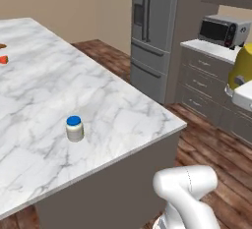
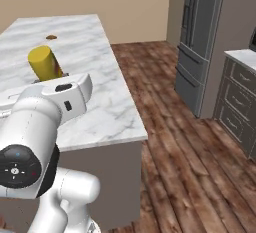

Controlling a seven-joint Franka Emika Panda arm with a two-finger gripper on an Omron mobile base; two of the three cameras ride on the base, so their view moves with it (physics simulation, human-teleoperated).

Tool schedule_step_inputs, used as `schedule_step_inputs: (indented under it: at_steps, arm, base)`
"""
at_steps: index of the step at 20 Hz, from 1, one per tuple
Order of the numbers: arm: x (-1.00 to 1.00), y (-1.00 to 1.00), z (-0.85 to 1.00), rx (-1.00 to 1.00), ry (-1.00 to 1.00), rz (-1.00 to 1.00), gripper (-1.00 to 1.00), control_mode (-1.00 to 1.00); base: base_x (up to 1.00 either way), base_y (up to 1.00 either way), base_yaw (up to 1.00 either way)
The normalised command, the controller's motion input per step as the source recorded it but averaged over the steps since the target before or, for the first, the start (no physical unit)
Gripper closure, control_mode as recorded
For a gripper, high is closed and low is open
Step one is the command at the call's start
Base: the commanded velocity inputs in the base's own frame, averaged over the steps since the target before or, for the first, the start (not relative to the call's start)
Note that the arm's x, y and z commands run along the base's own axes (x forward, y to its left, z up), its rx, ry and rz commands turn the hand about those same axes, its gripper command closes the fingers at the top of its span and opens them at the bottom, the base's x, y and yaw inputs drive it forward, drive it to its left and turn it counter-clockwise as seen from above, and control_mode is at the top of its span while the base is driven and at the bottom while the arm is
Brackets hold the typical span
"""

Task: Move the mayonnaise and mustard from the cabinet to the dining counter.

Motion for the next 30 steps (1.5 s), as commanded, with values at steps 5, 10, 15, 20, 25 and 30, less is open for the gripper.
schedule_step_inputs:
  at_steps: [5,10,15,20,25,30]
  arm:
    - [0.0,0.0,0.0,0.0,0.0,0.0,1.0,1.0]
    - [0.0,0.0,0.0,0.0,0.0,0.0,1.0,1.0]
    - [0.0,0.0,0.0,0.0,0.0,0.0,1.0,1.0]
    - [0.0,0.0,0.0,0.0,0.0,0.0,1.0,1.0]
    - [0.0,0.0,0.0,0.0,0.0,0.0,1.0,1.0]
    - [0.0,0.0,0.0,0.0,0.0,0.0,1.0,1.0]
  base:
    - [0.13,-0.41,0.04]
    - [0.14,0.0,0.21]
    - [0.13,0.03,0.19]
    - [0.34,0.0,0.21]
    - [0.4,0.0,0.17]
    - [0.54,0.0,0.18]
